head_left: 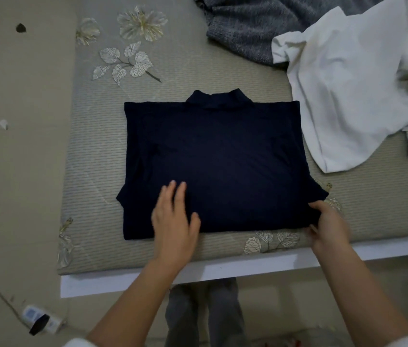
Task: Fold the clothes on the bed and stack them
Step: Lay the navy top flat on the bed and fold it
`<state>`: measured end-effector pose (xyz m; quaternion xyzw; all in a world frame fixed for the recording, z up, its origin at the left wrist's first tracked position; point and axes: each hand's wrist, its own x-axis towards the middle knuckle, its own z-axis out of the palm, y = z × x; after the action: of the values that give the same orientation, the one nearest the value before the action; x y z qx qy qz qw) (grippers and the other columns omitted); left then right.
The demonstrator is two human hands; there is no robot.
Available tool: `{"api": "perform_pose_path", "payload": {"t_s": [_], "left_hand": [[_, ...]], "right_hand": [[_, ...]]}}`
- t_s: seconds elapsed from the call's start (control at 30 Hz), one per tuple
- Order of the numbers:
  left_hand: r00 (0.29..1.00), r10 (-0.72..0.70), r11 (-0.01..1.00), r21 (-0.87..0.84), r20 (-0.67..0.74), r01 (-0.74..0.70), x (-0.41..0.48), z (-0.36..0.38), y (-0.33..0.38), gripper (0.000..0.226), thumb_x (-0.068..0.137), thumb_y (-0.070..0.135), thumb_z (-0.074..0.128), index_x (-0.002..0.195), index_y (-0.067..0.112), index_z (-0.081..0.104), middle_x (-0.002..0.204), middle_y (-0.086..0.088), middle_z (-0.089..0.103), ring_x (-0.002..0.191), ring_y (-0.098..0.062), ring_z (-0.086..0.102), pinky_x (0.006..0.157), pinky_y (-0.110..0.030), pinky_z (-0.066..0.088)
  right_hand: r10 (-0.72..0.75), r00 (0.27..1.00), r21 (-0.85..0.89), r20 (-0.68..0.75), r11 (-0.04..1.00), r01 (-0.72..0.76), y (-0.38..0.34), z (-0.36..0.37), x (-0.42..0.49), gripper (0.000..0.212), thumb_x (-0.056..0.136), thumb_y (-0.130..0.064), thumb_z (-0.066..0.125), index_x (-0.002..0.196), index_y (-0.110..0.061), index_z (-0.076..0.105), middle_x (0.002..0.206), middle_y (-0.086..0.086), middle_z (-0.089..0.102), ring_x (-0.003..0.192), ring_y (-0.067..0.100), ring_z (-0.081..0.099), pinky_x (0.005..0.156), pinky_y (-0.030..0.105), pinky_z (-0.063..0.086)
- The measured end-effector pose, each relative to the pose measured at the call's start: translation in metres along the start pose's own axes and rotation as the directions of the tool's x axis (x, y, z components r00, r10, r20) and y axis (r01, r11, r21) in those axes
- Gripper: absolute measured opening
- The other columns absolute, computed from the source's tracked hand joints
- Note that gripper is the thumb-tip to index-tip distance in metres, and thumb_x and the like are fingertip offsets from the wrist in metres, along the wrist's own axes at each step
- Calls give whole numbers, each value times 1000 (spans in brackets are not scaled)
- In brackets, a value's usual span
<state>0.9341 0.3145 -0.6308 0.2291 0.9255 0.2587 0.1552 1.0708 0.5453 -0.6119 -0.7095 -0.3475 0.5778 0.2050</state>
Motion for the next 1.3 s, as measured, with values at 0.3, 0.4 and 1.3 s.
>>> {"api": "perform_pose_path", "payload": {"t_s": [0.3, 0.4, 1.3], "left_hand": [[837, 106, 986, 51, 537, -157, 9, 39, 34, 60, 102, 35, 29, 153, 22, -1, 159, 8, -14, 143, -10, -21, 111, -33, -17], [777, 75, 944, -295, 625, 146, 24, 25, 30, 52, 103, 40, 28, 151, 24, 19, 160, 8, 5, 145, -5, -6, 114, -30, -10], [827, -558, 718, -456, 73, 525, 24, -72, -99, 31, 86, 15, 67, 115, 15, 57, 106, 2, 60, 100, -17, 57, 83, -20, 48]], "right_hand": [[-210, 946, -23, 246, 975, 222, -29, 54, -62, 18, 76, -5, 61, 63, -16, 55, 69, -3, 63, 76, 14, 58, 65, 26, 45], [-276, 902, -60, 333, 948, 312, -27, 79, -86, 22, 75, -3, 63, 61, -17, 52, 72, 3, 56, 75, 19, 53, 69, 34, 44], [-396, 662, -532, 636, 397, 748, 4, 228, -74, 34, 80, -19, 66, 112, -13, 55, 109, 0, 56, 98, 15, 52, 83, 29, 42]]}}
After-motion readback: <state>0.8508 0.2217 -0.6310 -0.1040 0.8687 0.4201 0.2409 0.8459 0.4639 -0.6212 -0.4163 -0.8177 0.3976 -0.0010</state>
